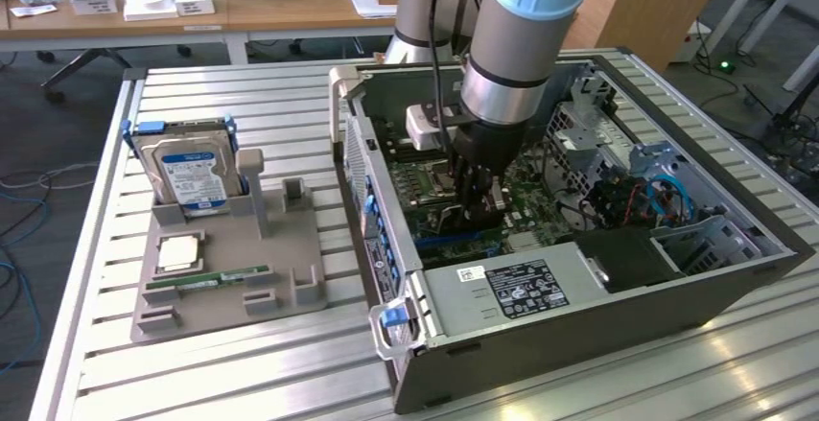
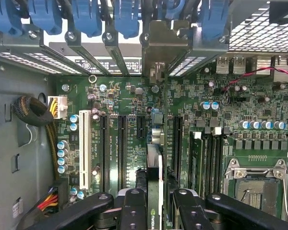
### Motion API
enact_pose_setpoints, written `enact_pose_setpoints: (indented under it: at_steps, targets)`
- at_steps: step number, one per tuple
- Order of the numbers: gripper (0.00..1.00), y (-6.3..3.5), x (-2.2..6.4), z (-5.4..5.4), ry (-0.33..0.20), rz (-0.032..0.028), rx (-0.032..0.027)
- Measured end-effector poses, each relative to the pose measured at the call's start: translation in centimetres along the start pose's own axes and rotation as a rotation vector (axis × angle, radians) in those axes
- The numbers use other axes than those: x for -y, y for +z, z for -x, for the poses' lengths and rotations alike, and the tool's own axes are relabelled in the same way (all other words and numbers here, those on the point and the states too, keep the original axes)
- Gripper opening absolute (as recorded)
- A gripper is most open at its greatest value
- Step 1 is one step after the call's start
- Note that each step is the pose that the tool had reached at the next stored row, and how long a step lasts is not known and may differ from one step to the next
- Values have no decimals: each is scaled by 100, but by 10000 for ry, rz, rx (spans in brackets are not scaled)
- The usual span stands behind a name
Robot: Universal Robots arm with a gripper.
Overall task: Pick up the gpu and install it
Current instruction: 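Insert the gpu into the slot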
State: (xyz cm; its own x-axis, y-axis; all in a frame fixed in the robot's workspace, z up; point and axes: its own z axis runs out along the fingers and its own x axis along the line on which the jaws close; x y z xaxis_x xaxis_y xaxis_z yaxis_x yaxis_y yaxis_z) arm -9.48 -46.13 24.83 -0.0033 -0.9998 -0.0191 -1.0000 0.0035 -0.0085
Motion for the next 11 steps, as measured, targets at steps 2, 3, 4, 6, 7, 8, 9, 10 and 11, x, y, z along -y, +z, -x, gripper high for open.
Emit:
enact_pose_setpoints:
  at_steps: [2,3,4,6,7,8,9,10,11]
  targets:
    - [26,7,0,0,-9,0,-1]
    - [26,7,0,0,-10,1,-3]
    - [26,7,0,-1,-10,2,-4]
    - [26,8,0,0,-10,1,-2]
    - [26,8,0,0,-10,1,-2]
    - [26,8,0,0,-10,2,-2]
    - [26,8,0,0,-10,1,-2]
    - [26,8,0,0,-9,1,-2]
    - [26,8,0,0,-10,1,-2]
